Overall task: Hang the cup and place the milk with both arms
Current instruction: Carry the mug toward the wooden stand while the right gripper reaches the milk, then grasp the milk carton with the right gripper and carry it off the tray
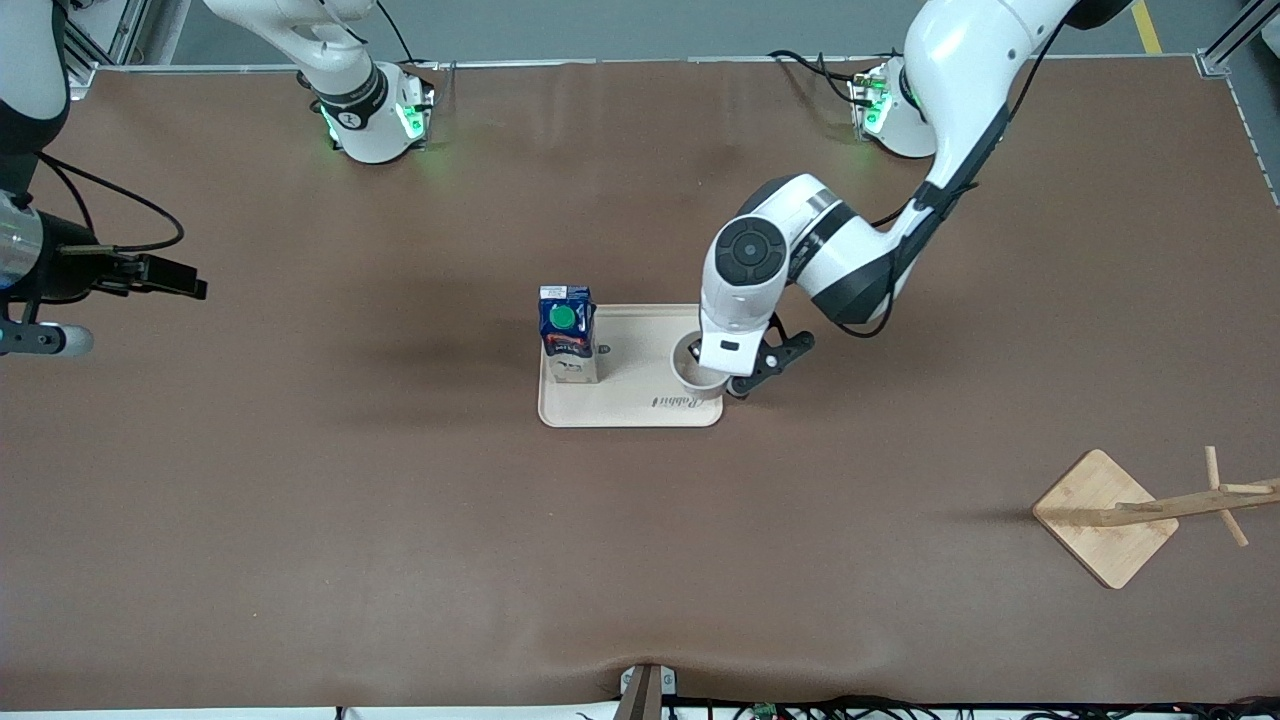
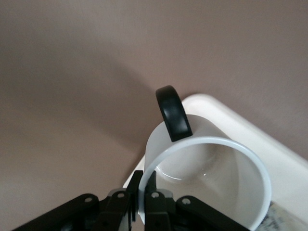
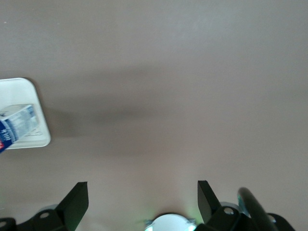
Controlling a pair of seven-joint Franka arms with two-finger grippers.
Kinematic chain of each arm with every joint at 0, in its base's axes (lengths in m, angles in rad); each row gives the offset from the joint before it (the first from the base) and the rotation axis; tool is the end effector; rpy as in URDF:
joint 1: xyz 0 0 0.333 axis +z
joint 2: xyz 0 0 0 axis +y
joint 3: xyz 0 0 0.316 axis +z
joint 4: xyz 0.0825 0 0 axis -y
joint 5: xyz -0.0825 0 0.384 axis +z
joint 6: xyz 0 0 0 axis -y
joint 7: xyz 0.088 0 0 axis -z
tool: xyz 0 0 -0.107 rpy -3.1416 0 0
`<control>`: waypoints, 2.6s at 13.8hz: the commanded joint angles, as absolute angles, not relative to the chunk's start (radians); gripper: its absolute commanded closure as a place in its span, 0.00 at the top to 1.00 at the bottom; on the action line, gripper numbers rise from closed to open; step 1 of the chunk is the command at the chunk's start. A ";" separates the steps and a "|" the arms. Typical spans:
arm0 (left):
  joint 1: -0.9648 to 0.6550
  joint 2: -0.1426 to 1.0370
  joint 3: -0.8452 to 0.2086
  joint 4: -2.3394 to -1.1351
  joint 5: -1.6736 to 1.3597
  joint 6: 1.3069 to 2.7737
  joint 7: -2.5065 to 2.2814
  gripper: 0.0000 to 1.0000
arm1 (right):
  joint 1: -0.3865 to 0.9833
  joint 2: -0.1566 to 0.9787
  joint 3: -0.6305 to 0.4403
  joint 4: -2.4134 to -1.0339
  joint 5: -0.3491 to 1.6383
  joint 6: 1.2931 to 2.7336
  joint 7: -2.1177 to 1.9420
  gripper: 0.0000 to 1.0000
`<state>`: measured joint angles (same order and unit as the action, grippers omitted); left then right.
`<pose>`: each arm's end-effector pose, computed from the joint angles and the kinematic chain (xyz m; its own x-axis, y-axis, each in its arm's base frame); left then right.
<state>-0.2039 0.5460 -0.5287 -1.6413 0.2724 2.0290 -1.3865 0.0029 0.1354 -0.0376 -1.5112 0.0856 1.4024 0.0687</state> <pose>0.5338 -0.4025 0.3257 0.8368 0.5457 -0.0445 0.5425 -0.8374 -0.0672 0.5731 -0.0082 0.5635 0.9652 -0.0886 -0.2461 -0.1072 -0.9922 -0.0634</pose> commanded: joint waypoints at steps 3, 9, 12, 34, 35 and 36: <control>-0.069 0.353 -0.518 -1.649 0.284 1.928 -1.180 0.00 | 0.131 0.141 -0.040 -1.551 0.199 1.486 0.280 1.00; 0.150 0.227 -0.523 -1.660 0.279 1.931 -0.817 0.00 | 0.418 0.310 -0.038 -1.580 0.209 1.745 0.484 1.00; 0.262 0.177 -0.525 -1.675 0.264 1.940 -0.524 0.00 | 0.532 0.403 -0.040 -1.578 0.227 1.866 0.492 1.00; 0.650 0.256 -0.518 -1.599 -0.003 2.048 0.167 0.00 | 0.502 0.469 -0.046 -1.360 0.384 1.591 0.548 0.00; 0.650 0.273 -0.518 -1.582 -0.002 2.048 0.182 0.00 | 0.444 0.469 -0.045 -1.303 0.420 1.524 0.545 0.00; 0.647 0.279 -0.518 -1.575 0.000 2.048 0.183 0.00 | 0.395 0.471 -0.046 -1.267 0.422 1.461 0.531 0.00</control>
<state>0.6482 0.2432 -0.5137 -1.6264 0.0054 2.0511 0.1494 0.5037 0.4696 -0.0600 -1.3583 0.3684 1.5765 0.5397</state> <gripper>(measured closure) 0.934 0.269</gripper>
